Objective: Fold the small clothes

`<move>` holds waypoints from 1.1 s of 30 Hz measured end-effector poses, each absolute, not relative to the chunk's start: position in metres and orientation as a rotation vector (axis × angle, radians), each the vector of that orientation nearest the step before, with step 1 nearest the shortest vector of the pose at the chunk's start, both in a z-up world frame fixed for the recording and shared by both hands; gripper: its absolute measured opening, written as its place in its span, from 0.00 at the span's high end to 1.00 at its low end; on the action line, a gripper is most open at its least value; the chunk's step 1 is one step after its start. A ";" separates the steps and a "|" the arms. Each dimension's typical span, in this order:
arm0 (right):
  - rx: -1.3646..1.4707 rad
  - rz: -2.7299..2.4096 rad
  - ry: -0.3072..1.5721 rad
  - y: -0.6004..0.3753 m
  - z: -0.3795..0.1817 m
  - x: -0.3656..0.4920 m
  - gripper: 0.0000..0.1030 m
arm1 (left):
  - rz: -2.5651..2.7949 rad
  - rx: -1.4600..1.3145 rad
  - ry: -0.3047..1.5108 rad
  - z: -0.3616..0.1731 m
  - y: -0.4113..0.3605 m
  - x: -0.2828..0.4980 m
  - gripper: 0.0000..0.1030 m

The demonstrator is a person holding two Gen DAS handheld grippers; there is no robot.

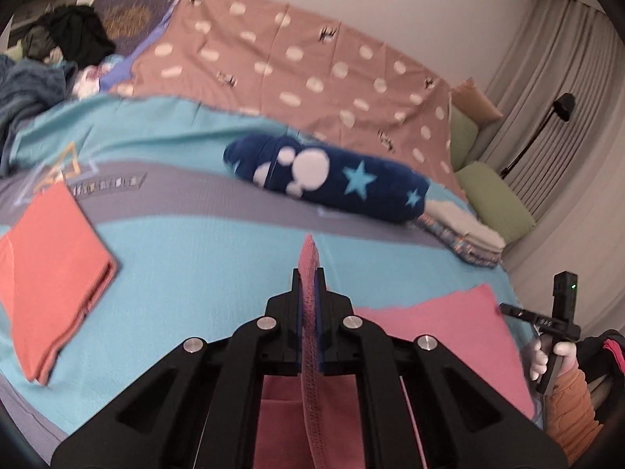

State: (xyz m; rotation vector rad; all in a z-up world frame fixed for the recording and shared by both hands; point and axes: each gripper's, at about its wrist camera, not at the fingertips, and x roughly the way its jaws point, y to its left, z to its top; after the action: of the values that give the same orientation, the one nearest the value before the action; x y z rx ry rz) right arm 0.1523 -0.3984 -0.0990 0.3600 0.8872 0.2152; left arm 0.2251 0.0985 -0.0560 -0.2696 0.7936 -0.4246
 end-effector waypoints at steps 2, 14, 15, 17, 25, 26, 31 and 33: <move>0.355 0.206 0.892 -0.399 -0.099 0.156 0.45 | -0.419 -0.277 0.837 -0.073 0.097 0.229 0.96; 0.366 0.253 0.929 -0.378 -0.093 0.197 0.98 | -0.428 -0.281 0.839 -0.078 0.086 0.233 0.95; 0.381 0.251 0.867 -0.381 -0.083 0.190 0.98 | -0.433 -0.302 0.809 -0.071 0.089 0.229 0.95; 0.435 0.264 0.777 -0.390 -0.067 0.177 0.98 | -0.438 -0.319 0.758 -0.058 0.095 0.223 0.95; 0.431 0.138 0.869 -0.398 -0.092 0.197 0.84 | -0.337 -0.215 0.890 -0.093 0.083 0.267 0.94; 0.426 0.107 0.886 -0.399 -0.097 0.194 0.84 | -0.324 -0.220 0.939 -0.104 0.084 0.269 0.94; 0.458 0.129 0.841 -0.410 -0.091 0.118 0.77 | -0.368 -0.265 0.873 -0.085 0.106 0.220 0.70; 0.474 0.144 0.822 -0.414 -0.090 0.070 0.74 | -0.411 -0.297 0.829 -0.071 0.118 0.182 0.68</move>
State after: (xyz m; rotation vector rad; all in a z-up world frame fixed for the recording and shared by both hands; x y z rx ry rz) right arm 0.0704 -0.4138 -0.0899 0.4744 0.8221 0.1441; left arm 0.1818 0.1183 -0.0711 -0.2973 0.8290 -0.4113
